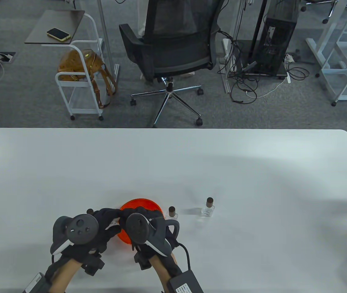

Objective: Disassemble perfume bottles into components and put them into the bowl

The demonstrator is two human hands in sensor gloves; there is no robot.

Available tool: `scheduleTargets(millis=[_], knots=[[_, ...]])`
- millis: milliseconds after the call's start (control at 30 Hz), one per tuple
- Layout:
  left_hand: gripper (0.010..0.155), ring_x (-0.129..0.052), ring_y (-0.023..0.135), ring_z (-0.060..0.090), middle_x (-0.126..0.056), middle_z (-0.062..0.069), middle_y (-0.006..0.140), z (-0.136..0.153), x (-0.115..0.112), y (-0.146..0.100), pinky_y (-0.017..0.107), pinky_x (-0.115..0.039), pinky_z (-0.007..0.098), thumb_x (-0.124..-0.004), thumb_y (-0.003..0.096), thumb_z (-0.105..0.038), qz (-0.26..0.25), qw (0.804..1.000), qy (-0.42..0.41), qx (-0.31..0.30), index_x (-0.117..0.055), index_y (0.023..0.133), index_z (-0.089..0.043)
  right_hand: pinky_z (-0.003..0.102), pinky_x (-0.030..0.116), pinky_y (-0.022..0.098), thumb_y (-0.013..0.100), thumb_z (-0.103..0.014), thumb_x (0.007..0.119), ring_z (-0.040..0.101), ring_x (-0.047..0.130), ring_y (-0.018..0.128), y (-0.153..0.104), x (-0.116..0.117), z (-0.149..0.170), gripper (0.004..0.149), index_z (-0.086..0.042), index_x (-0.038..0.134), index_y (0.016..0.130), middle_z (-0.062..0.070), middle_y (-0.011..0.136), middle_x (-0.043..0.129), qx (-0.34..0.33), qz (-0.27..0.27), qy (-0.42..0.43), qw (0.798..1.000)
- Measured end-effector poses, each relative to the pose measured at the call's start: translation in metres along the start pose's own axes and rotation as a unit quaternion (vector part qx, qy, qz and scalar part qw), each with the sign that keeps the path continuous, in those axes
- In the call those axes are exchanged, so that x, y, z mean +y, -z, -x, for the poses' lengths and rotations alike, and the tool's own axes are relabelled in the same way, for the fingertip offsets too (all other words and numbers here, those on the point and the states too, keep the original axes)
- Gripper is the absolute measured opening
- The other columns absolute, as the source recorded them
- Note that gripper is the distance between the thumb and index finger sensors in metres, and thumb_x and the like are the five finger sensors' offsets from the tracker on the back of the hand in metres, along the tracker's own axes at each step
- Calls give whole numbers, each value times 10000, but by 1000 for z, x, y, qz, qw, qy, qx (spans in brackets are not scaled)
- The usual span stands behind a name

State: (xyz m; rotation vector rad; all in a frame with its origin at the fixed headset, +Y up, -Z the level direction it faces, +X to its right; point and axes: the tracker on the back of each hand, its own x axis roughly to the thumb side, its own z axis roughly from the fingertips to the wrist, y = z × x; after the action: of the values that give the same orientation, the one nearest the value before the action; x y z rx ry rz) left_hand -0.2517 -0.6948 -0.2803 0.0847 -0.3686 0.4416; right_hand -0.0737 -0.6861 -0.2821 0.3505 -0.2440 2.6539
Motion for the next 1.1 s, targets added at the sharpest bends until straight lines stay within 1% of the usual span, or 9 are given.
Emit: scheduleTargets(millis=[100, 233, 400, 500, 567, 700, 867, 1000, 1100], knots=[[532, -1077, 651, 313, -997, 113, 877, 2, 1, 0, 558, -793, 570, -902, 407, -366, -4, 1000, -7, 2, -865, 912, -203, 481, 822, 563, 354, -409, 861, 63, 1037, 496, 1, 0, 1, 475, -334, 791, 817, -52, 786, 923, 6, -9, 19, 1000], [533, -1071, 664, 318, -991, 113, 888, 3, 1, -1, 562, -788, 571, -910, 405, -368, 5, 1000, -7, -1, -869, 912, -210, 463, 855, 525, 350, -482, 809, 53, 1065, 359, 0, 0, 2, 407, -356, 878, 731, -88, 587, 1020, 8, 11, 6, 1000], [531, -1074, 653, 318, -993, 119, 881, 3, 1, 0, 559, -789, 573, -903, 410, -362, -3, 1000, -7, 2, -866, 913, -199, 482, 819, 566, 360, -398, 854, 64, 1035, 501, 1, 0, 1, 475, -329, 782, 824, -50, 796, 915, 7, -15, 21, 1000], [531, -1069, 664, 319, -992, 115, 885, 3, 1, 0, 563, -786, 573, -908, 407, -364, 4, 1000, -8, 1, -869, 912, -206, 470, 846, 538, 352, -496, 800, 59, 1065, 410, 0, -1, 1, 426, -355, 861, 750, -76, 650, 999, 6, 8, 6, 1000], [531, -1072, 661, 317, -993, 116, 884, 1, 0, -1, 560, -789, 572, -907, 406, -367, 3, 1000, -3, -5, -871, 911, -206, 466, 851, 530, 351, -472, 824, 51, 1061, 372, 1, -1, 2, 397, -360, 876, 728, -86, 610, 1010, 6, 8, 6, 1000], [532, -1074, 655, 316, -993, 118, 881, 2, 0, 0, 559, -790, 572, -903, 408, -365, 1, 1000, -4, 1, -867, 913, -200, 482, 822, 563, 351, -408, 862, 62, 1038, 494, 2, 1, 4, 483, -330, 789, 822, -55, 784, 924, 9, -19, 24, 1000], [533, -1071, 660, 319, -993, 117, 883, 1, -1, 0, 560, -787, 573, -907, 406, -366, 9, 1000, -2, -3, -869, 912, -204, 463, 856, 523, 347, -486, 815, 51, 1065, 350, 2, 0, 5, 402, -360, 887, 721, -84, 582, 1022, 11, 6, 10, 1000], [533, -1075, 654, 314, -994, 117, 880, 0, -1, 0, 559, -791, 571, -900, 409, -368, 1, 1000, 3, -4, -865, 913, -200, 483, 823, 561, 349, -414, 860, 67, 1040, 484, 2, 1, 5, 477, -329, 797, 814, -55, 756, 938, 13, -19, 35, 999], [532, -1071, 661, 317, -992, 116, 883, 3, -1, 0, 562, -787, 572, -903, 409, -368, 7, 1000, -6, 1, -866, 914, -205, 480, 829, 556, 351, -466, 836, 65, 1050, 464, 2, 2, 5, 438, -356, 837, 775, -68, 718, 966, 11, -7, 20, 1000]])
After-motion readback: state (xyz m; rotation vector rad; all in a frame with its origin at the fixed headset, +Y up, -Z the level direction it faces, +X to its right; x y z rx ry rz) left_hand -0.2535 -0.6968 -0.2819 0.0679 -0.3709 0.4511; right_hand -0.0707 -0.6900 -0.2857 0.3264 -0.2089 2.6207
